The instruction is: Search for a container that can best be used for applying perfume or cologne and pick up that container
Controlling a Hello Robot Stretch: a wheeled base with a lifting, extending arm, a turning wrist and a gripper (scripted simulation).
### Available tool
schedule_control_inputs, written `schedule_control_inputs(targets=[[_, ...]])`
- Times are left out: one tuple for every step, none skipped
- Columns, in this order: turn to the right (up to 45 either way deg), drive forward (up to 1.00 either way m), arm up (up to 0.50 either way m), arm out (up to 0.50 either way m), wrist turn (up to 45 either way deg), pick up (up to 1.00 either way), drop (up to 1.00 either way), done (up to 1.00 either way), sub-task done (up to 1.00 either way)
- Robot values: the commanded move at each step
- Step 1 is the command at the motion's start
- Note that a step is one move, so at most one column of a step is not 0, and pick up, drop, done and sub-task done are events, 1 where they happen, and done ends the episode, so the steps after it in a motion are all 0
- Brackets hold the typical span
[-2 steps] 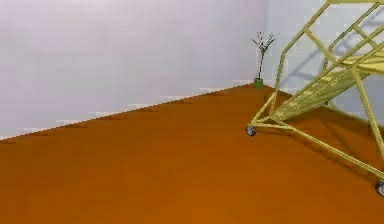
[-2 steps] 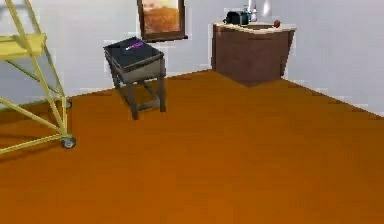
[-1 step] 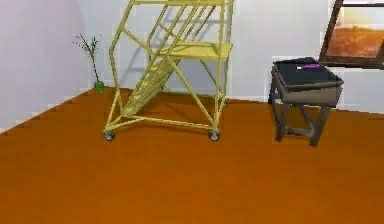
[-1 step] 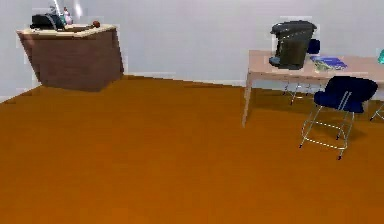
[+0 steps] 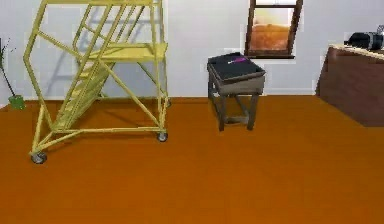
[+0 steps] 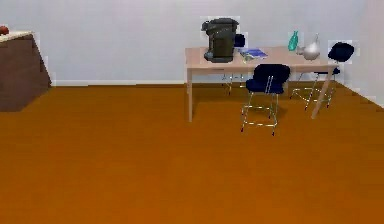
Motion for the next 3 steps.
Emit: schedule_control_inputs(targets=[[0.0, 1.0, 0.0, 0.0, 0.0, 0.0, 0.0, 0.0, 0.0], [0.0, 1.0, 0.0, 0.0, 0.0, 0.0, 0.0, 0.0, 0.0], [-45.0, 0.0, 0.0, 0.0, 0.0, 0.0, 0.0, 0.0, 0.0]])
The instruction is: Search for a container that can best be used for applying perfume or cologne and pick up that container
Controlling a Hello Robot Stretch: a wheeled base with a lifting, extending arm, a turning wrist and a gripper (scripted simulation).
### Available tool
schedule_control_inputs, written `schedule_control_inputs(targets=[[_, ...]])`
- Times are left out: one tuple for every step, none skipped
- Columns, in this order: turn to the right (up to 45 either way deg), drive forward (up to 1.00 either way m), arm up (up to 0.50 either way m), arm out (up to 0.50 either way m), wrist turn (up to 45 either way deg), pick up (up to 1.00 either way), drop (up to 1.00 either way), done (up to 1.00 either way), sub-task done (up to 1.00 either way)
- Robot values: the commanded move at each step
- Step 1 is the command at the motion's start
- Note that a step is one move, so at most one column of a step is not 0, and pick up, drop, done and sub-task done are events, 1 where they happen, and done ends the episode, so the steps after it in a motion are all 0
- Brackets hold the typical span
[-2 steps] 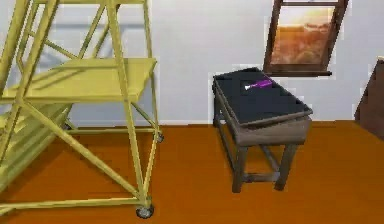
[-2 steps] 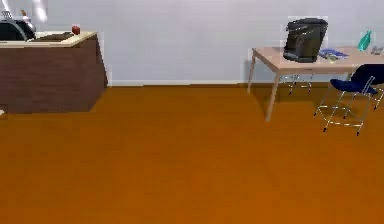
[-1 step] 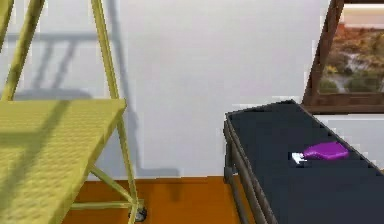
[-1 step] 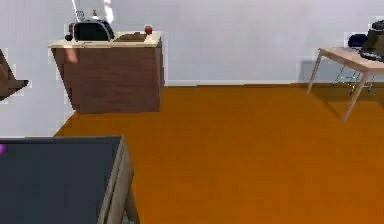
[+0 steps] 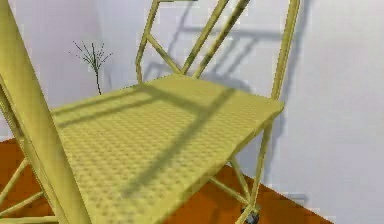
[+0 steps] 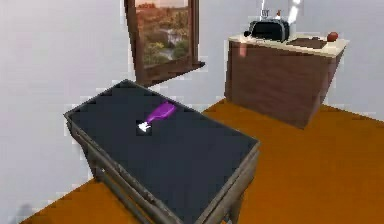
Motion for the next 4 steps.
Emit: schedule_control_inputs(targets=[[45.0, 0.0, 0.0, 0.0, 0.0, 0.0, 0.0, 0.0, 0.0], [45.0, 0.0, 0.0, 0.0, 0.0, 0.0, 0.0, 0.0, 0.0], [39.0, 0.0, 0.0, 0.0, 0.0, 0.0, 0.0, 0.0, 0.0], [0.0, 0.9, 0.0, 0.0, 0.0, 0.0, 0.0, 0.0, 0.0]])
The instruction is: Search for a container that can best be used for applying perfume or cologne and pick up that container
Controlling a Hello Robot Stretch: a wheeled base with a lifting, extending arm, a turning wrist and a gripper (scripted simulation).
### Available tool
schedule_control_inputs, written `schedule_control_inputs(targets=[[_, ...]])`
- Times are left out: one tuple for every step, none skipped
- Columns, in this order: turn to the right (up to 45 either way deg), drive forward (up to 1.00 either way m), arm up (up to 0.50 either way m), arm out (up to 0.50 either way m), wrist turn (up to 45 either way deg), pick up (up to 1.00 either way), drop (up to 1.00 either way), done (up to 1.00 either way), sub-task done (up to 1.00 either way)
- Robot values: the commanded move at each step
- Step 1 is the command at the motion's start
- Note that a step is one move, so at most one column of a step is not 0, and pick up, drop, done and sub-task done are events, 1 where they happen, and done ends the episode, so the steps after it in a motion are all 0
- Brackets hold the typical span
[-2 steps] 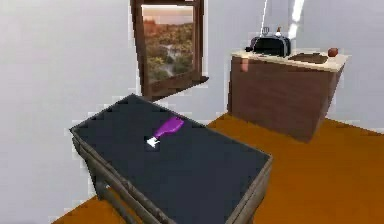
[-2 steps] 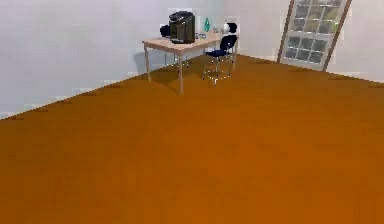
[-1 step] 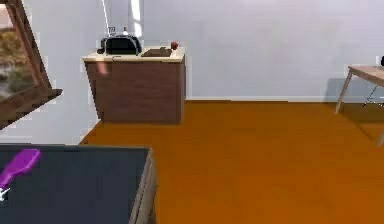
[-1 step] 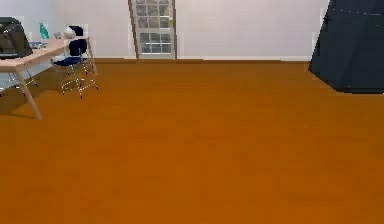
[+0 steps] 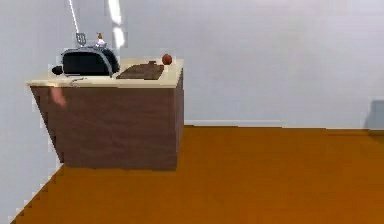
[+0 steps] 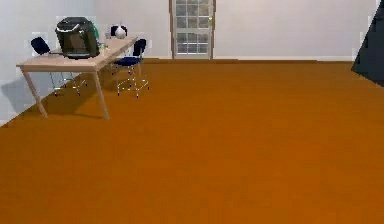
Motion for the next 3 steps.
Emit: schedule_control_inputs(targets=[[-24.0, 0.0, 0.0, 0.0, 0.0, 0.0, 0.0, 0.0, 0.0], [0.0, 0.2, 0.0, 0.0, 0.0, 0.0, 0.0, 0.0, 0.0], [-3.0, 0.0, 0.0, 0.0, 0.0, 0.0, 0.0, 0.0, 0.0]])
